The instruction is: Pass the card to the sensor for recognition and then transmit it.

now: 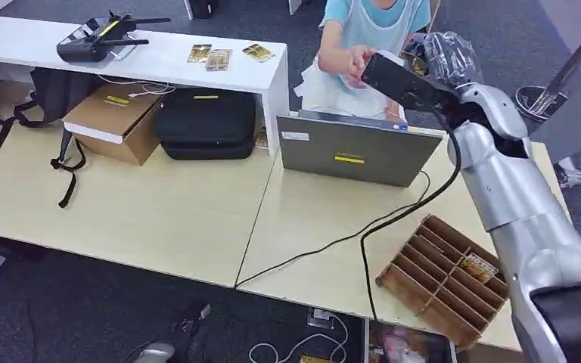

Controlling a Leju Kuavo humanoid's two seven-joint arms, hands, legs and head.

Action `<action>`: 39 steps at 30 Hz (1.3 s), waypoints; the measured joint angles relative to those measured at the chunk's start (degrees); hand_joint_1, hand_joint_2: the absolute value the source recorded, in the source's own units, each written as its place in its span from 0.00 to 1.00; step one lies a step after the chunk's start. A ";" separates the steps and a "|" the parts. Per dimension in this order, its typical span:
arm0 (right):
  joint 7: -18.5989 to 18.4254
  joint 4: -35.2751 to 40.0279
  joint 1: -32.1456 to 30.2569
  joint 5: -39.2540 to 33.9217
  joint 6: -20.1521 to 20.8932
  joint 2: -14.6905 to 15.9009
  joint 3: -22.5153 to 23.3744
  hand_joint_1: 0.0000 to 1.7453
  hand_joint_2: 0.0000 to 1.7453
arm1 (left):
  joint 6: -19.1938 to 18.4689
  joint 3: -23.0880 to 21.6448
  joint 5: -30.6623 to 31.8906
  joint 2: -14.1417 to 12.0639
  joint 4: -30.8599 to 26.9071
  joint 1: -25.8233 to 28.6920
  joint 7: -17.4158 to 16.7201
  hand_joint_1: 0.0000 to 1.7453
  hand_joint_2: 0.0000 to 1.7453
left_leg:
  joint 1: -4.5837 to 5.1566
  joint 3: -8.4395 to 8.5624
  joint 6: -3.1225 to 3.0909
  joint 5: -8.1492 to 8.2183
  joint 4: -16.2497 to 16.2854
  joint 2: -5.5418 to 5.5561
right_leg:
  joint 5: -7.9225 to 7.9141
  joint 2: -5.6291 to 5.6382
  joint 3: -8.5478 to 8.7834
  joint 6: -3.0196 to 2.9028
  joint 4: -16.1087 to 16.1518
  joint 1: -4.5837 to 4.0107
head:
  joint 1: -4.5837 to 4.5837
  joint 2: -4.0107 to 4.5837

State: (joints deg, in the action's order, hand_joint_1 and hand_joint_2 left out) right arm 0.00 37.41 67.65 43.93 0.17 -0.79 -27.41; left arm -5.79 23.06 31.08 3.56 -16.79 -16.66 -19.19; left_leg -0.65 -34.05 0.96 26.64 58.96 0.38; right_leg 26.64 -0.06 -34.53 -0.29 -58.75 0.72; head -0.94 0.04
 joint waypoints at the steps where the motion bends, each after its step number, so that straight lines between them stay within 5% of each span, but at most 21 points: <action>1: 0.00 -1.07 0.54 -0.48 0.00 -0.15 -0.04 1.00 1.00 | 0.00 -0.26 0.04 0.07 0.07 -0.13 0.00 0.00 0.00 | 0.00 0.00 0.00 0.00 0.01 0.00 | 0.00 0.00 0.00 0.01 0.00 0.00 | 0.00 0.00; 14: 0.26 -7.43 3.04 -2.77 0.00 -1.44 -0.17 0.99 1.00 | 0.33 -1.22 -0.26 0.70 0.52 -0.82 0.00 0.00 0.00 | -0.02 0.01 0.00 0.00 0.01 -0.02 | -0.01 0.03 -0.02 0.01 0.00 -0.02 | 0.00 0.00; 15: 0.37 -7.67 3.18 -2.99 0.00 -1.62 -0.17 0.76 1.00 | 0.50 -1.22 -0.39 0.72 0.59 -0.82 0.00 0.00 0.00 | -0.02 0.01 0.00 0.00 0.01 -0.01 | -0.01 0.03 -0.02 0.01 0.00 -0.02 | 0.00 0.00; 16: 0.46 -7.84 3.25 -3.39 0.02 -1.73 -0.17 0.71 1.00 | 0.68 -1.22 -0.50 0.72 0.66 -0.82 0.00 0.00 0.00 | -0.02 0.00 0.00 0.00 0.01 -0.02 | -0.01 0.03 -0.02 0.01 0.00 -0.02 | 0.00 0.00; 17: 0.59 -7.97 3.29 -3.72 0.04 -1.88 -0.20 0.00 1.00 | 0.70 -1.22 -0.61 0.72 0.70 -0.82 0.00 0.00 0.00 | -0.02 0.01 0.00 0.00 0.01 -0.02 | 0.00 0.03 -0.02 0.01 0.00 -0.02 | 0.02 0.00; 39: 1.55 -7.25 3.30 -9.47 0.02 -1.46 0.81 0.00 1.00 | 1.05 -1.44 -0.61 0.61 0.83 -0.81 0.00 0.00 0.00 | -0.01 0.01 0.00 0.00 0.01 -0.02 | 0.00 0.03 -0.04 0.01 0.00 -0.01 | 0.00 0.00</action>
State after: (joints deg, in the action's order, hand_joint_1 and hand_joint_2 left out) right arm 1.55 30.16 70.95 34.46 0.20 -2.25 -26.60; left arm -4.74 21.62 30.47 4.17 -15.96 -17.47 -19.19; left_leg -0.66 -34.04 0.96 26.64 58.98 0.36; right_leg 26.64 -0.03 -34.57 -0.28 -58.75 0.71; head -0.94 0.04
